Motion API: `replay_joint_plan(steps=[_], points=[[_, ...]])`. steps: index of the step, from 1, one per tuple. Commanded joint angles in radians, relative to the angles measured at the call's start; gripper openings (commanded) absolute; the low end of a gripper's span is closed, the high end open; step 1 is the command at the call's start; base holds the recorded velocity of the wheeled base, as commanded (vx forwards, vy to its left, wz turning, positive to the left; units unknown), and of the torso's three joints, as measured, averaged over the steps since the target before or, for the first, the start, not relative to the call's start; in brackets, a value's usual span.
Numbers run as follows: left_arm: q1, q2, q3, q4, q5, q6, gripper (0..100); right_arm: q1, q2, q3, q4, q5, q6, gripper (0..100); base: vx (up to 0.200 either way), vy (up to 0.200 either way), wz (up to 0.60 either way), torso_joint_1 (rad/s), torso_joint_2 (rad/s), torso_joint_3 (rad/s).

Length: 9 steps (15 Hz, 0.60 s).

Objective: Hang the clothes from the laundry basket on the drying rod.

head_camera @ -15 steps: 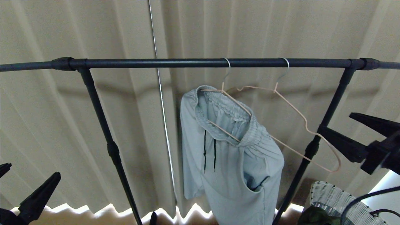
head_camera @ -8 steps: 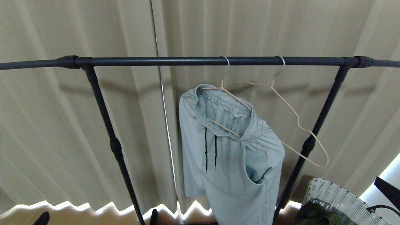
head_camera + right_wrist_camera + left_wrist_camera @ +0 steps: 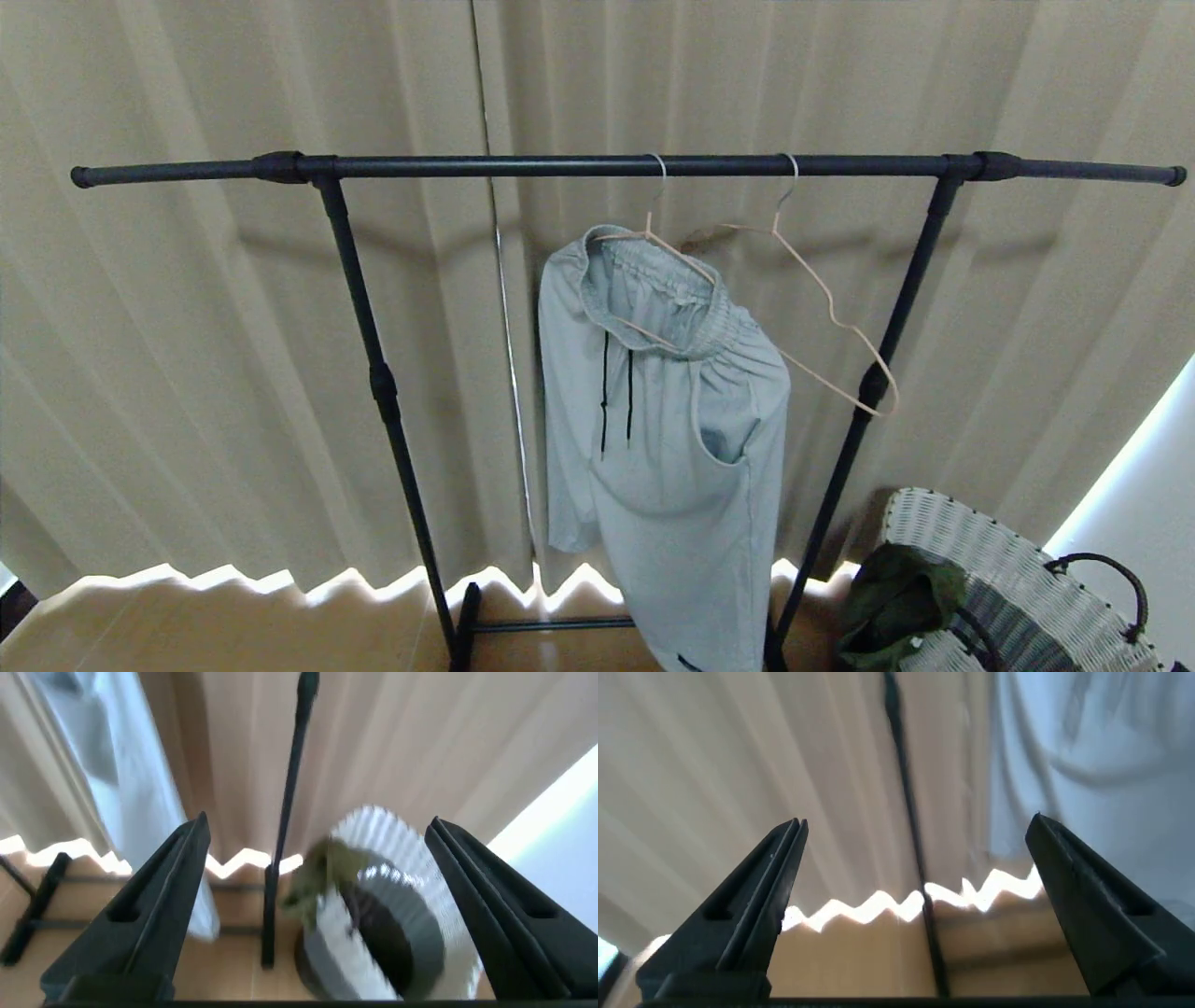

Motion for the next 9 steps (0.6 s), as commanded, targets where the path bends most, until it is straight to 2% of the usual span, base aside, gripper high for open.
replay_joint_plan(steps=[1,2,6,8,9], points=[[0.000,-0.018,0.000,0.005,-0.061,-0.029,100,0.000,-0.155,-0.001,0.118,-0.016,0.000,100,-0.200,0.000,0.00,0.007,0.00,-0.007],[0.000,-0.018,0.000,0.007,-0.080,-0.037,100,0.000,-0.186,0.000,0.150,-0.019,0.000,100,-0.200,0.000,0.00,0.002,0.01,0.002],[-0.009,-0.020,0.000,0.009,-0.124,-0.069,100,0.002,-0.295,0.020,0.187,-0.017,0.003,100,0.000,0.000,0.00,0.000,0.00,0.000],[-0.089,-0.060,0.000,0.013,-0.133,-0.066,100,-0.001,-0.345,0.023,0.182,-0.005,0.005,100,0.000,0.000,0.00,0.000,0.00,0.000],[-0.099,-0.072,0.000,0.013,-0.130,-0.071,100,-0.006,-0.348,0.025,0.181,-0.006,0.008,100,0.000,0.000,0.00,0.000,0.00,0.000]])
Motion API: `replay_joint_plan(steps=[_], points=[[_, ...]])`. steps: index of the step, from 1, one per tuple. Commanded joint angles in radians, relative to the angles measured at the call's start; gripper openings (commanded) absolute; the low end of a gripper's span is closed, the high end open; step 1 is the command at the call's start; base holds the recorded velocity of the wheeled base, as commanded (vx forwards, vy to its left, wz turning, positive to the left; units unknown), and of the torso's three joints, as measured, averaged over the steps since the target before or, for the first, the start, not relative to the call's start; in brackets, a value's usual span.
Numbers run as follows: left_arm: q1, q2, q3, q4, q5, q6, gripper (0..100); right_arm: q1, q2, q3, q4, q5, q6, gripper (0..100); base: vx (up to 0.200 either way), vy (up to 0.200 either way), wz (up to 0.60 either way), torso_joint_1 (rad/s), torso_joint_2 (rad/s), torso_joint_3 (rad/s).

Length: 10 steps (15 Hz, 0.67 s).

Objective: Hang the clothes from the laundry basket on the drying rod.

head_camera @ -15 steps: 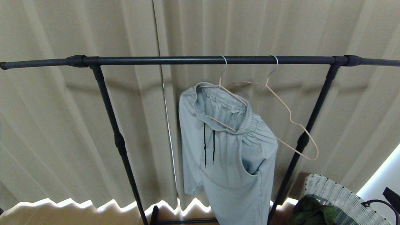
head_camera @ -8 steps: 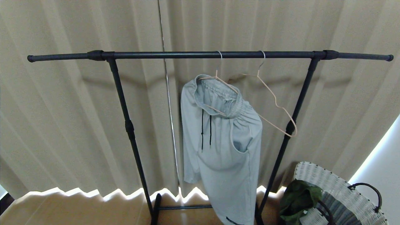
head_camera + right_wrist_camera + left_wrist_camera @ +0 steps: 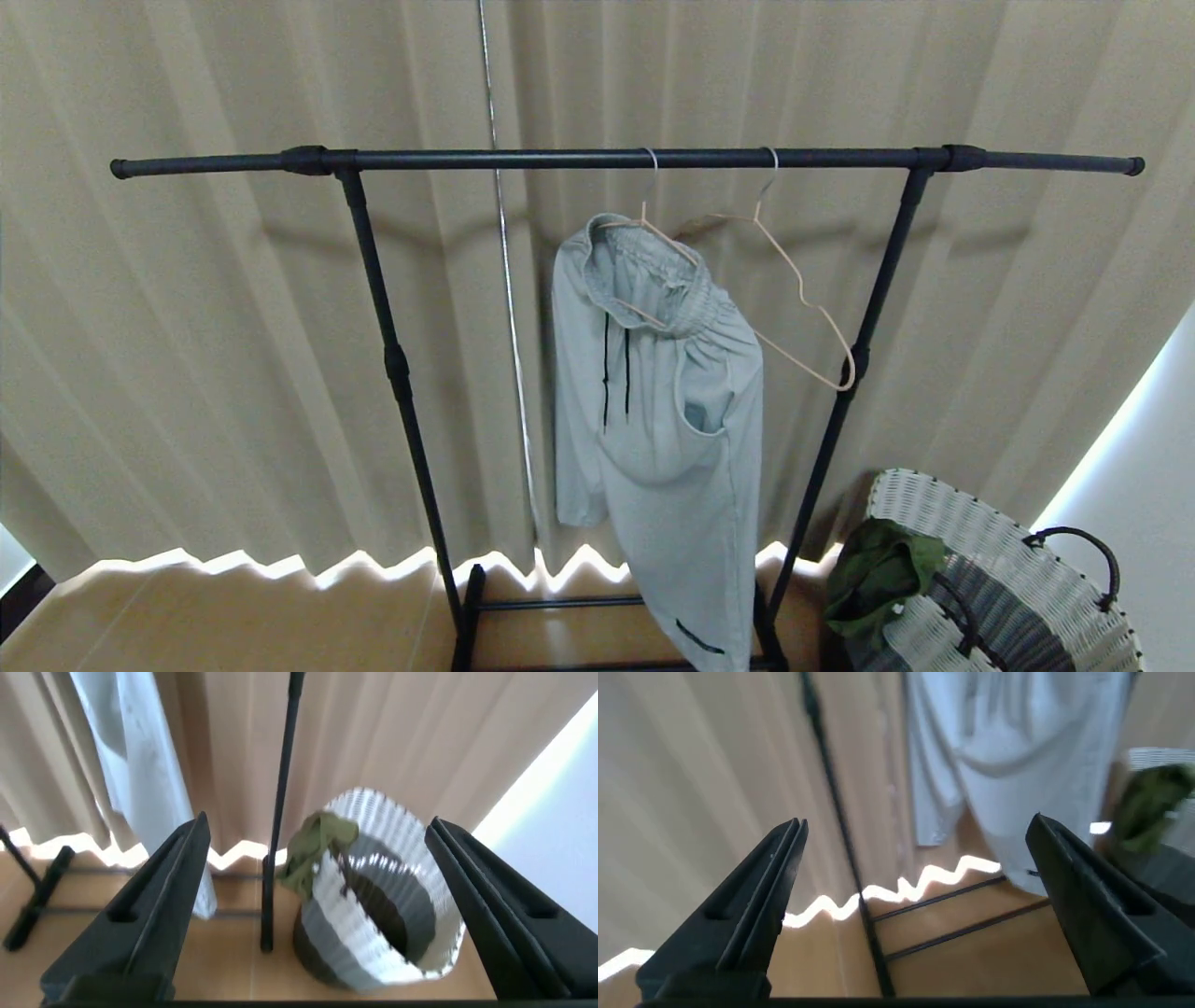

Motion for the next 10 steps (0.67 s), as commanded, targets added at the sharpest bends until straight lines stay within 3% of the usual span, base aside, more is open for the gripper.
replay_joint_plan(steps=[1,4,6,7,10], points=[[-0.009,-0.057,0.000,-0.001,0.015,-0.017,100,-0.003,-0.036,0.008,-0.003,0.001,0.002,100,0.000,0.000,0.00,0.000,0.00,0.000],[-0.006,-0.066,0.000,0.003,0.219,-0.076,100,-0.003,-0.038,0.022,-0.028,0.041,0.005,100,0.000,0.000,0.00,0.000,0.00,0.000],[-0.006,-0.066,0.000,0.019,0.222,-0.099,100,-0.003,-0.038,0.093,-0.128,0.084,0.002,100,0.000,0.000,0.00,0.000,0.00,0.000],[-0.006,-0.066,0.000,0.019,0.225,-0.124,100,-0.003,-0.038,0.134,-0.244,0.108,0.000,100,0.000,0.000,0.00,0.000,0.00,0.000],[-0.006,-0.066,0.000,0.019,0.228,-0.147,100,-0.003,-0.038,0.134,-0.259,0.107,0.042,100,0.000,0.000,0.00,0.000,0.00,0.000]])
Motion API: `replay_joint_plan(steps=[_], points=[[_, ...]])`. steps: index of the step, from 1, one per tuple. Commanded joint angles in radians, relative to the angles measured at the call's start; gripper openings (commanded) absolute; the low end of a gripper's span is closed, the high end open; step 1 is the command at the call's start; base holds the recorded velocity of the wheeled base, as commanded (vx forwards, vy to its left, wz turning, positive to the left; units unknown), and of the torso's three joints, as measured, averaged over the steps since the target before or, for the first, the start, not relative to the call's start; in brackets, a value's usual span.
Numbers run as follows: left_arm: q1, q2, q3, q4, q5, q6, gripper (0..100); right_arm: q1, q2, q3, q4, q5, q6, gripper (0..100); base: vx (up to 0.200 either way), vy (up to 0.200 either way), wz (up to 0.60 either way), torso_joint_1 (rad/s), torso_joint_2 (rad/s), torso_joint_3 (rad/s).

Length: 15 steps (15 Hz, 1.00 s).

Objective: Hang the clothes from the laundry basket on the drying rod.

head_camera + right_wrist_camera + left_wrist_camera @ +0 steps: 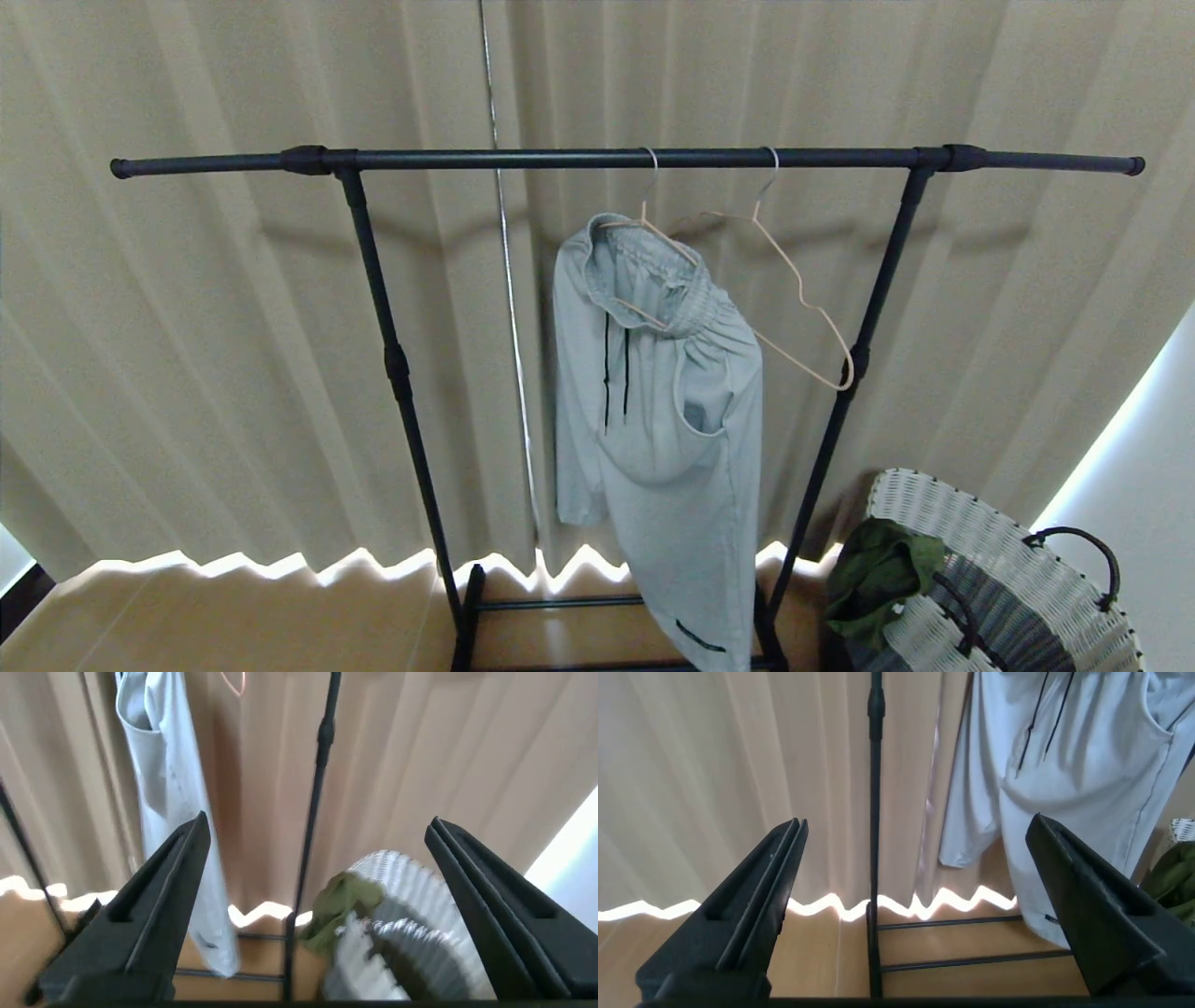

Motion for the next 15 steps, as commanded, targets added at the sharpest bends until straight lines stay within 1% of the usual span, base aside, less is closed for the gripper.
replay_joint_plan(steps=[1,5,9,15], points=[[0.000,-0.002,0.000,0.000,0.001,0.000,100,0.000,-0.001,0.007,-0.002,-0.009,0.035,100,0.000,0.000,0.00,0.000,0.00,0.000],[0.000,-0.002,0.000,0.000,0.001,0.000,100,0.000,-0.001,0.007,-0.004,-0.032,0.034,100,0.000,0.000,0.00,0.000,0.00,0.000],[0.000,-0.002,0.000,0.000,0.001,0.000,100,0.000,-0.001,0.007,-0.004,-0.034,0.029,100,0.000,0.000,0.00,-0.015,0.04,0.025],[0.000,-0.002,0.000,0.000,0.001,0.000,100,0.000,-0.001,0.007,-0.004,-0.035,0.028,100,0.000,0.000,0.00,-0.147,0.43,0.276]])
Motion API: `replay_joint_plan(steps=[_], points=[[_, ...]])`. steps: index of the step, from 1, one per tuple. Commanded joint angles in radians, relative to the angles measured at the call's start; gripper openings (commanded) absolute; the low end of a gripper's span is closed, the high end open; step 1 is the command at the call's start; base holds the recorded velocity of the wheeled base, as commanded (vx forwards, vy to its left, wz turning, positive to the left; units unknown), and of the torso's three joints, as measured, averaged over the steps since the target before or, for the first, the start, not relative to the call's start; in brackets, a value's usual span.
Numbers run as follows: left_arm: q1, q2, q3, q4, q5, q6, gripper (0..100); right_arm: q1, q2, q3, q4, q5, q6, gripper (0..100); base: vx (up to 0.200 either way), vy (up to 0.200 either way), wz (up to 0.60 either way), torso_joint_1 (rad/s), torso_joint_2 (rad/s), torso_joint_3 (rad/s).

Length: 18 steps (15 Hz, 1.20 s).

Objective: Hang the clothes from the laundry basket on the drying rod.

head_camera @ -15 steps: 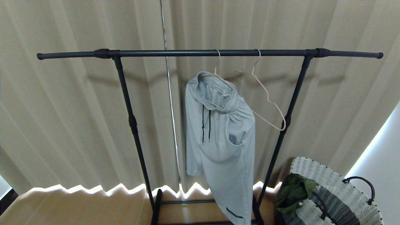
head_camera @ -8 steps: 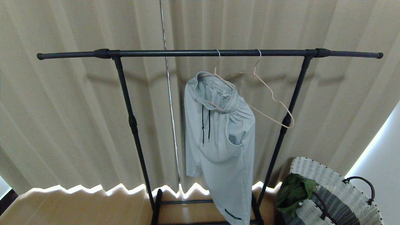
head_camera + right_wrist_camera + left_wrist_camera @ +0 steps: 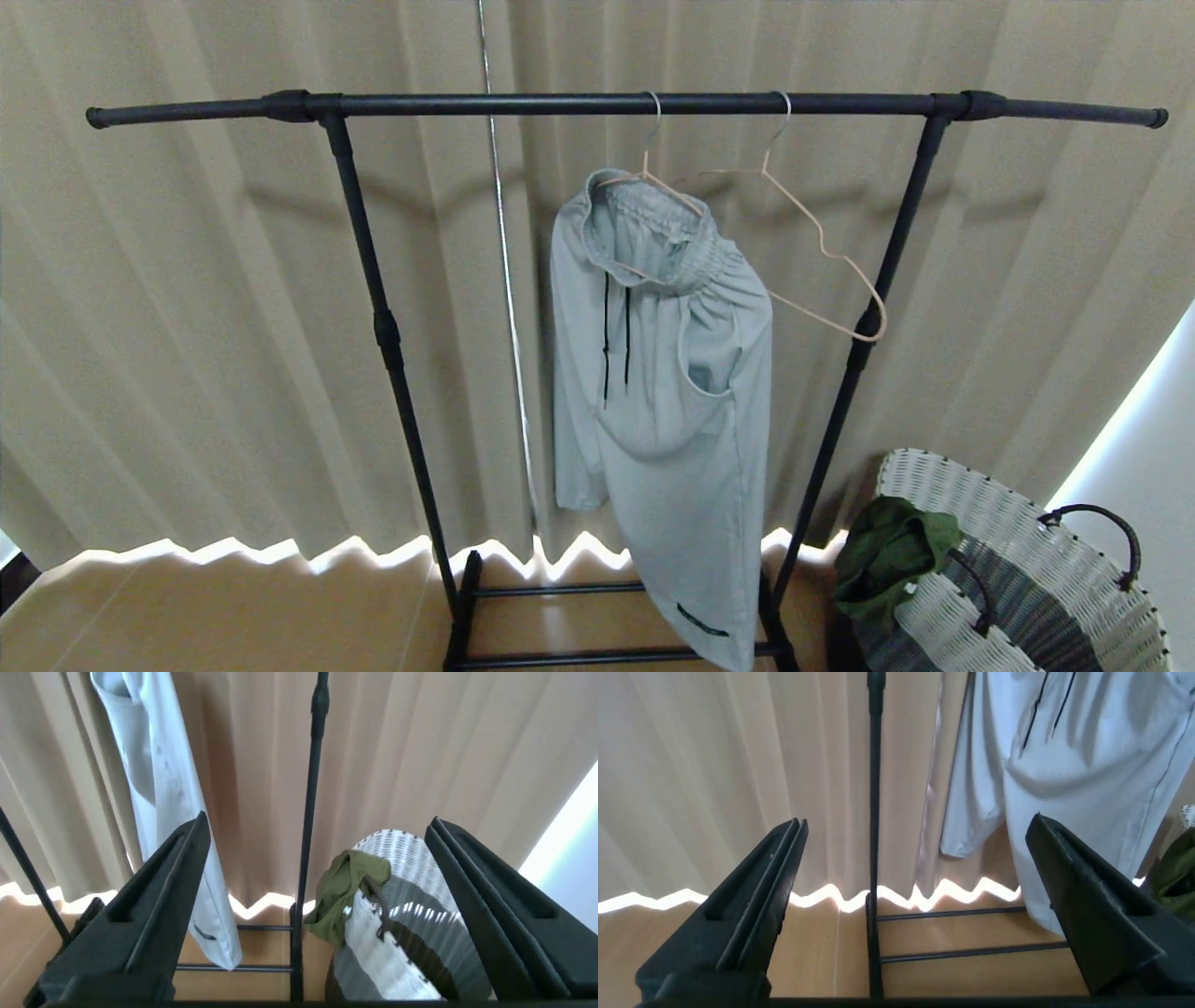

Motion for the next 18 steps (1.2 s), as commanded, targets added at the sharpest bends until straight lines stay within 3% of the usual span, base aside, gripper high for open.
replay_joint_plan(steps=[1,11,18], points=[[0.000,-0.001,0.000,-0.001,0.000,0.000,100,0.000,-0.001,0.000,-0.001,0.000,-0.001,100,0.000,0.000,0.00,-0.149,0.47,0.315],[0.000,-0.001,0.000,-0.001,0.000,0.000,100,0.000,-0.001,0.000,-0.001,-0.002,-0.001,100,0.000,0.000,0.00,-0.092,0.45,0.356],[0.000,-0.001,0.000,-0.001,0.000,0.000,100,0.000,-0.001,0.000,-0.001,0.000,-0.001,100,0.000,0.000,0.00,0.002,0.03,0.028]])
